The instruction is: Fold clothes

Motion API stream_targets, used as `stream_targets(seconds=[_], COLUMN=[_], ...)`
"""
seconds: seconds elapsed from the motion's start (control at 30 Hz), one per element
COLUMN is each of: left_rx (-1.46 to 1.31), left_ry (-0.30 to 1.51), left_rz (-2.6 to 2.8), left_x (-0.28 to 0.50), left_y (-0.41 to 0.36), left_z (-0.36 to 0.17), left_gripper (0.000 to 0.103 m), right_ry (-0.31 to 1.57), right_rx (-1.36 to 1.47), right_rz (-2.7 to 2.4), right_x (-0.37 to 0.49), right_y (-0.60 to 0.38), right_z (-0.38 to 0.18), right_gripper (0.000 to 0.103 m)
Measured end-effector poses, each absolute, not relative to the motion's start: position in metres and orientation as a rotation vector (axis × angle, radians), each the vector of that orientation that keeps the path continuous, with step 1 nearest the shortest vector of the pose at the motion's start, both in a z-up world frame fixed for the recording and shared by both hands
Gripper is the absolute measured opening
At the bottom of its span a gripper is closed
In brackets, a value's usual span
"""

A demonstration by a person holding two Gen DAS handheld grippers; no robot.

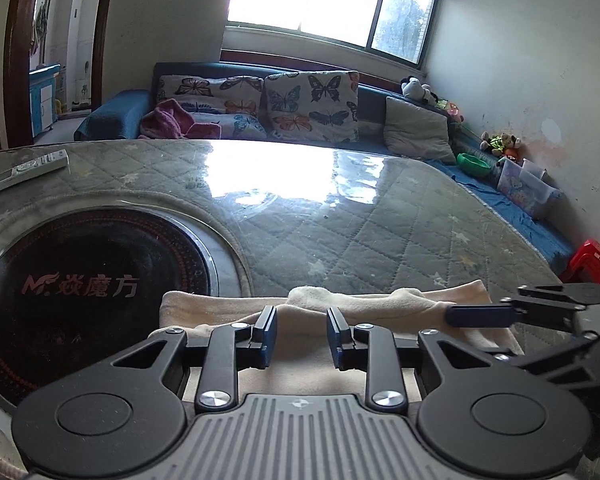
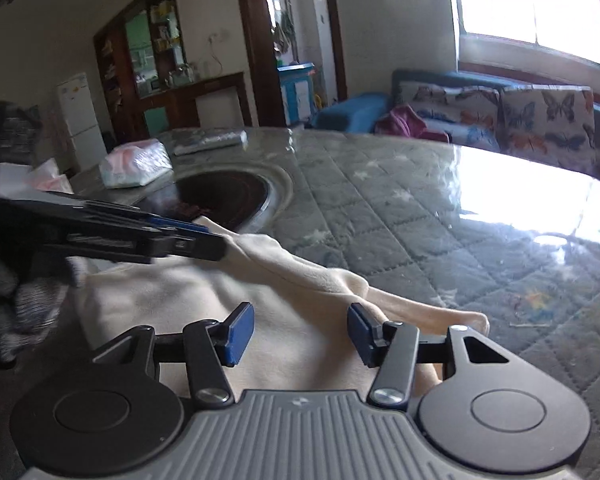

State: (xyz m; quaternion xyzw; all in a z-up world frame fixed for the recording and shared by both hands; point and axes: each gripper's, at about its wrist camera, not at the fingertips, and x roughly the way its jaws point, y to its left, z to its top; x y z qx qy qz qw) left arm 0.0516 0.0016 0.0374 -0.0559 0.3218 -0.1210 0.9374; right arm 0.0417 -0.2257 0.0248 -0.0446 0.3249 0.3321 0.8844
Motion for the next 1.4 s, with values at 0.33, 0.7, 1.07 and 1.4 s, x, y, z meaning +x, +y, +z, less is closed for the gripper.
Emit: stream_targets(seconds=[0.33,0.7,1.07,1.4], left_rx=[-0.055,0.005,0.084,0.044], left_ry=[0.639,0.617,0.617,0.63], left_rz=[-0.244,-0.256,-0.333,-0.317], left_x=[0.03,0.003,-0.032,-0.03], left_y=[0.001,-0.004,-0.028,-0.019], left_z=[0.037,0.039,0.029,0.024], left_gripper=[0.031,0.031,0.031,0.031], right_ry=[0.633,0.548,0.488,0.497], right_rx=[-0.071,-0.265,-0.396,-0.358], right_rz=[0.678,0.714,0.727,0.684], right_x=[0.029,-0.027,-0.05,-0.055], right_y=[-0.236,-0.22,-0.202,-0.223], right_z=[0.039,0.035,0.021,0.027], right_gripper=[0.053,0.053,0.053,0.053])
